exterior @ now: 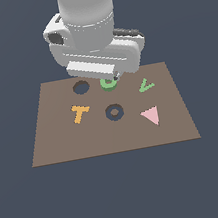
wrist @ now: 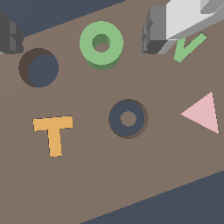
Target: Insert a designated object into the corresponding slot on a board.
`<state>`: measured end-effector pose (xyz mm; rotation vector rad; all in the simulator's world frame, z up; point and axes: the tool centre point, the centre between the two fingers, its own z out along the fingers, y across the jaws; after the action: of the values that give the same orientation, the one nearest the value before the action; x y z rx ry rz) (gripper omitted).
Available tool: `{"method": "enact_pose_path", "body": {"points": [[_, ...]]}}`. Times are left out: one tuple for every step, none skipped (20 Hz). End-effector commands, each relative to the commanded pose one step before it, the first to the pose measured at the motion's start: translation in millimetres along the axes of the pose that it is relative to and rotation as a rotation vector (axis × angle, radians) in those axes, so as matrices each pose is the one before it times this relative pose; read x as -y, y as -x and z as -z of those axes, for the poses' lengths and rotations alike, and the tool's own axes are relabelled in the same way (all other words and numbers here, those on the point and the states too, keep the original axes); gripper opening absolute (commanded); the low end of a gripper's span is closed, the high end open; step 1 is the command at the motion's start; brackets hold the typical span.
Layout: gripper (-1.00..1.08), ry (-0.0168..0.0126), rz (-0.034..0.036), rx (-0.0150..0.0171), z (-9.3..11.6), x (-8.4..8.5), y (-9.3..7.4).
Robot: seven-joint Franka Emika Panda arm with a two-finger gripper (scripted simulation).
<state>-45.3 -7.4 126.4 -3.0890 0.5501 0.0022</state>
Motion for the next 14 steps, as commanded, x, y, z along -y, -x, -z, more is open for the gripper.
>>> {"method": "enact_pose_path", "body": {"points": [[1.00,0.00112,-0.07354,-0.00054,-13.90,-1.16,9.43],[1.00,0.00035,-0.02861,-0.00030,-5.38,-0.46,3.54],[1.00,0.00034,-0.02725,-0.00029,-5.14,-0.42,3.37],[1.00,0.00032,-0.02590,-0.00027,-4.89,-0.38,3.20],[1.00,0.00030,-0.02458,-0.00026,-4.65,-0.35,3.03],[1.00,0.00028,-0.02326,-0.00024,-4.41,-0.31,2.86],[1.00,0.00025,-0.02195,-0.00022,-4.18,-0.28,2.70],[1.00,0.00023,-0.02066,-0.00021,-3.94,-0.25,2.54],[1.00,0.00021,-0.01936,-0.00019,-3.70,-0.21,2.38],[1.00,0.00018,-0.01806,-0.00017,-3.46,-0.18,2.21],[1.00,0.00016,-0.01676,-0.00014,-3.23,-0.14,2.05],[1.00,0.00013,-0.01546,-0.00012,-2.99,-0.10,1.89],[1.00,0.00010,-0.01414,-0.00009,-2.74,-0.07,1.73],[1.00,0.00008,-0.01283,-0.00007,-2.50,-0.04,1.57]]}}
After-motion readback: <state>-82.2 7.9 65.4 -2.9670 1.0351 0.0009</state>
